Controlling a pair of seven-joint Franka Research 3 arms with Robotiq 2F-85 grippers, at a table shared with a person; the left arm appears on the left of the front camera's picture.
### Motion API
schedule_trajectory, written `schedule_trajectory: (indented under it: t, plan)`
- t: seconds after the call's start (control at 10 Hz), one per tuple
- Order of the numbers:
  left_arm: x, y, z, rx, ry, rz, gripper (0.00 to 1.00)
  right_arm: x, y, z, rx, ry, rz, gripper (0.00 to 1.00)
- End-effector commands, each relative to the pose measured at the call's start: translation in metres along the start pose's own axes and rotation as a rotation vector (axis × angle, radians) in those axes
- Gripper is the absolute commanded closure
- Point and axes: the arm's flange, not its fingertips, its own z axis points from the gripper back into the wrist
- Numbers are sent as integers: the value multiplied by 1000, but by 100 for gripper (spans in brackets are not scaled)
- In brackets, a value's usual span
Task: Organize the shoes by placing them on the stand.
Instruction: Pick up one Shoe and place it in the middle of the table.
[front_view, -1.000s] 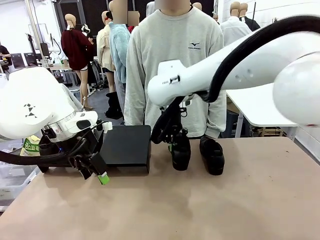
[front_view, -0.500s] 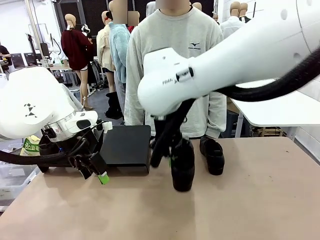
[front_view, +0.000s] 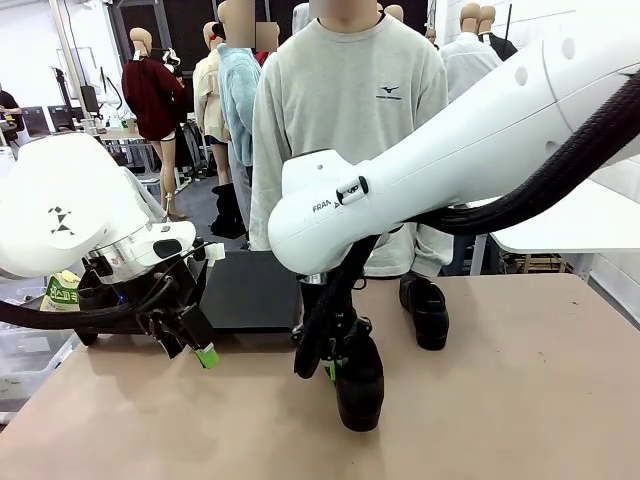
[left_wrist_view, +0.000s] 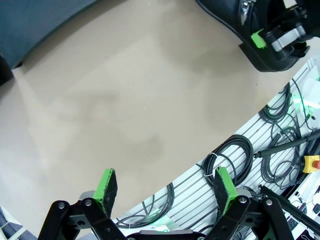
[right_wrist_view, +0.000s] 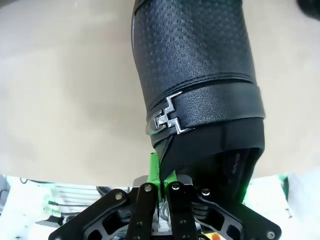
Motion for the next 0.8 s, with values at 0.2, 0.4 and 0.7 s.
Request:
schedule_trajectory:
  t: [0.2, 0.4, 0.7]
  plan:
    - [0, 1, -1, -13, -10, 0, 0, 14, -1, -12, 78, 104, 57, 81]
    - [0, 1, -1, -13, -10, 0, 0, 17, -2, -10, 99, 97, 62, 42]
    - [0, 1, -1, -13, -10, 0, 0, 17, -7, 1, 131, 69, 54, 0]
